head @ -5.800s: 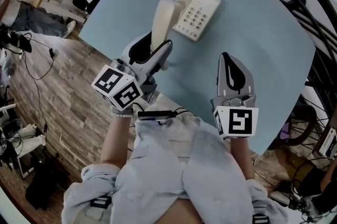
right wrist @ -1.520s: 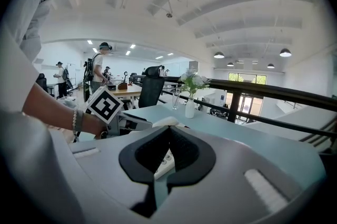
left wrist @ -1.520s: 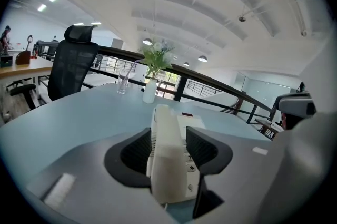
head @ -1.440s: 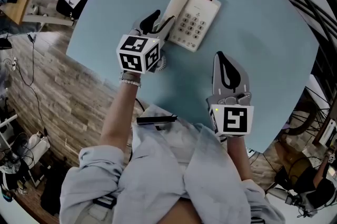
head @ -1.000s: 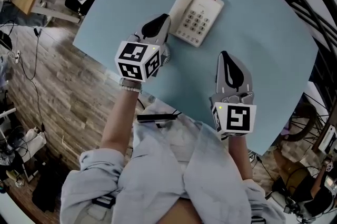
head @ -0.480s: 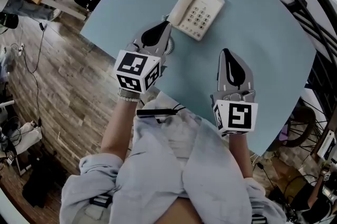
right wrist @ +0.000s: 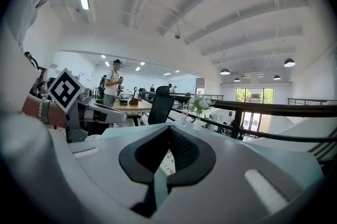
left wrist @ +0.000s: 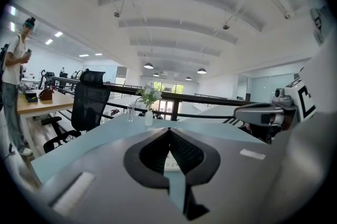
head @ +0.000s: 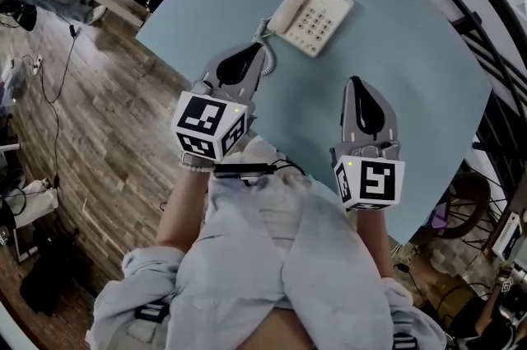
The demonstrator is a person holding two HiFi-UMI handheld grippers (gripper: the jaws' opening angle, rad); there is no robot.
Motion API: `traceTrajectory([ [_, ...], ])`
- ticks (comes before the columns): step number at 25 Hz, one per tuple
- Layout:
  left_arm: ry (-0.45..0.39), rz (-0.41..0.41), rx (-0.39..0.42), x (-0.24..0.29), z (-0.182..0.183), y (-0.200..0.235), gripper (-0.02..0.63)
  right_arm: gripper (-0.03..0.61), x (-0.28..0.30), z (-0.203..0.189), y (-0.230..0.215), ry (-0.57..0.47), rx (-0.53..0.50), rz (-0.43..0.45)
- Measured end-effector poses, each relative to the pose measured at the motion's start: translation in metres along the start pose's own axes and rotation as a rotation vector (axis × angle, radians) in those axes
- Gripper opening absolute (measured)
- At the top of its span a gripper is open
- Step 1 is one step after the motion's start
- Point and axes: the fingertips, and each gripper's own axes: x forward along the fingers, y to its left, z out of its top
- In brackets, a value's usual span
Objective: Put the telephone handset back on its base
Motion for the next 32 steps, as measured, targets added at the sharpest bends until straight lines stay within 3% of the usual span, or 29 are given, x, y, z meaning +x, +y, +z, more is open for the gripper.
traceTrajectory([
  [17, -0.051, -0.038, 0.060, -0.051, 0.004, -0.045, 0.003, 0.006, -0.040, 0.007, 0.005, -0.038, -0.030, 0.012],
  [32, -0.058, -0.031, 0.058, -0.060, 0.004, -0.046, 0.003, 0.006, -0.044, 0.006, 0.010, -0.060, -0.018, 0.022],
])
